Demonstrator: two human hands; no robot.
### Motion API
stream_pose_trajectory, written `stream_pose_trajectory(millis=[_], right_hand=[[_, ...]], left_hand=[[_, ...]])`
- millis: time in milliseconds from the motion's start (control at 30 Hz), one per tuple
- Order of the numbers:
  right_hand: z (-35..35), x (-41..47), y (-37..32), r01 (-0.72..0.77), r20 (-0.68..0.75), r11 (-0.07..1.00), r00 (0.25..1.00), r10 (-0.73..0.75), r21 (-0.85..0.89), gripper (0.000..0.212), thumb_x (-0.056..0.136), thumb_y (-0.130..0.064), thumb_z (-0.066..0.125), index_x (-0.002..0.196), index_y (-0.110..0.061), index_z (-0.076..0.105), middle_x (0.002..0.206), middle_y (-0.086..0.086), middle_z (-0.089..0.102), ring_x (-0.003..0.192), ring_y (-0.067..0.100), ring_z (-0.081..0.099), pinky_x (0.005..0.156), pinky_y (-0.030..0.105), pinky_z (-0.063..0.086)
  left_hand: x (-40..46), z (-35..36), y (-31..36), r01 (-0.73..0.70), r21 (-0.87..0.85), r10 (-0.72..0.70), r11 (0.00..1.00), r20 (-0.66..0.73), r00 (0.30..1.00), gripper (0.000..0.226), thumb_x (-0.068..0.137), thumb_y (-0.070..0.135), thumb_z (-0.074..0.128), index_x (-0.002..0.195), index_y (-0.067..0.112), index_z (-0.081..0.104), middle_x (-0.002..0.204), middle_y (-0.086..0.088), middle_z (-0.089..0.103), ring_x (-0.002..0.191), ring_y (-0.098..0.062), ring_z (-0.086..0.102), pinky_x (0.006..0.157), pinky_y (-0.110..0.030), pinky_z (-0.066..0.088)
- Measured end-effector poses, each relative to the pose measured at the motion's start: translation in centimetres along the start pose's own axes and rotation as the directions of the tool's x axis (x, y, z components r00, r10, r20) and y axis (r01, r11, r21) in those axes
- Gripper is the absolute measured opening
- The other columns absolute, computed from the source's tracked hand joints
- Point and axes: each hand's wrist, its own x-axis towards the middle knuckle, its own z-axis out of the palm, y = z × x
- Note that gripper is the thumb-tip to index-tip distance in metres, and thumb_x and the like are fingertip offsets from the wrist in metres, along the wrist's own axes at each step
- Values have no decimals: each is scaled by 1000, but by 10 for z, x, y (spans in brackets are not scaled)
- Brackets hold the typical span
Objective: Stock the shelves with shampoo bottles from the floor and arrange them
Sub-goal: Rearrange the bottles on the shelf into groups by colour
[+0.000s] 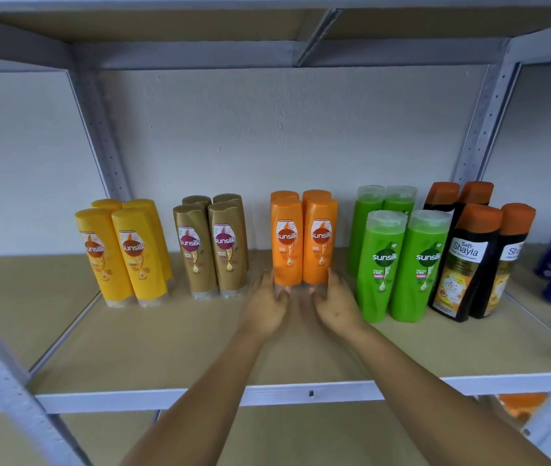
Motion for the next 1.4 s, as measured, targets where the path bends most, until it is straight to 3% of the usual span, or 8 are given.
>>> stream_pose_trajectory(millis=[233, 400, 600, 767, 967, 1067, 1167, 1400], right_hand=[[-18, -52, -12, 50, 50, 991, 998, -44, -122, 48, 94, -33, 52, 134, -7, 43, 134, 16, 48, 122, 34, 48, 97, 34, 39], [-41, -86, -10, 82, 61, 949, 996, -66, -303, 58, 97, -38, 47, 140, -1, 36, 144, 20, 39, 135, 32, 34, 107, 32, 26], [-71, -112, 23, 90, 60, 886, 996, -71, -454, 61, 96, -49, 40, 140, -6, 38, 146, 16, 39, 137, 29, 32, 113, 38, 25], [-104, -119, 46, 65, 47, 858, 998, -48, -509, 92, 78, -70, 10, 142, -9, 37, 147, 13, 38, 138, 28, 31, 113, 40, 25], [-146, -108, 75, 26, -8, 908, 999, -32, -419, 64, 94, -49, 46, 139, -3, 39, 145, 16, 41, 135, 30, 34, 111, 40, 29], [-161, -97, 82, 26, -16, 937, 999, -34, -349, 65, 93, -47, 50, 140, -4, 37, 143, 15, 42, 134, 29, 36, 107, 36, 31], [-169, -84, 86, 24, -41, 970, 999, -35, -242, 65, 92, -43, 56, 141, -6, 35, 141, 14, 43, 131, 28, 39, 100, 34, 35], [-162, -54, 105, 140, -7, 955, 989, -147, -261, 72, 89, -46, 57, 143, -8, 29, 145, 12, 37, 134, 26, 35, 106, 33, 33]], left_hand=[[-43, -12, 3, -58, 216, 47, 975, 53, 997, 57, 96, 40, 44, 147, 17, 32, 154, -7, 29, 144, -26, 20, 116, -40, 22], [-72, -19, 17, -117, 333, 90, 935, 95, 991, 56, 96, 45, 39, 147, 22, 31, 156, -4, 24, 144, -24, 17, 117, -39, 17], [-95, -7, 47, -171, 391, 121, 904, 149, 981, 56, 96, 46, 38, 146, 20, 32, 156, -5, 25, 144, -24, 16, 118, -39, 11], [-102, 11, 74, -200, 395, 143, 896, 169, 975, 53, 96, 45, 40, 143, 19, 38, 153, -6, 30, 142, -24, 20, 117, -39, 13], [-96, 41, 111, -146, 331, 110, 932, 126, 986, 50, 94, 43, 47, 137, 18, 46, 144, -5, 42, 135, -24, 32, 113, -35, 19], [-89, 54, 123, -100, 288, 74, 952, 101, 992, 54, 88, 48, 50, 133, 17, 49, 137, -6, 50, 130, -25, 40, 110, -35, 27], [-83, 66, 133, -82, 236, 66, 968, 74, 995, 73, 76, 63, 35, 130, 17, 51, 131, -6, 54, 125, -26, 46, 105, -36, 34], [-65, 85, 139, -34, 394, 38, 919, -1, 999, 63, 89, 49, 52, 140, 14, 38, 143, -7, 42, 134, -26, 35, 110, -39, 28]])
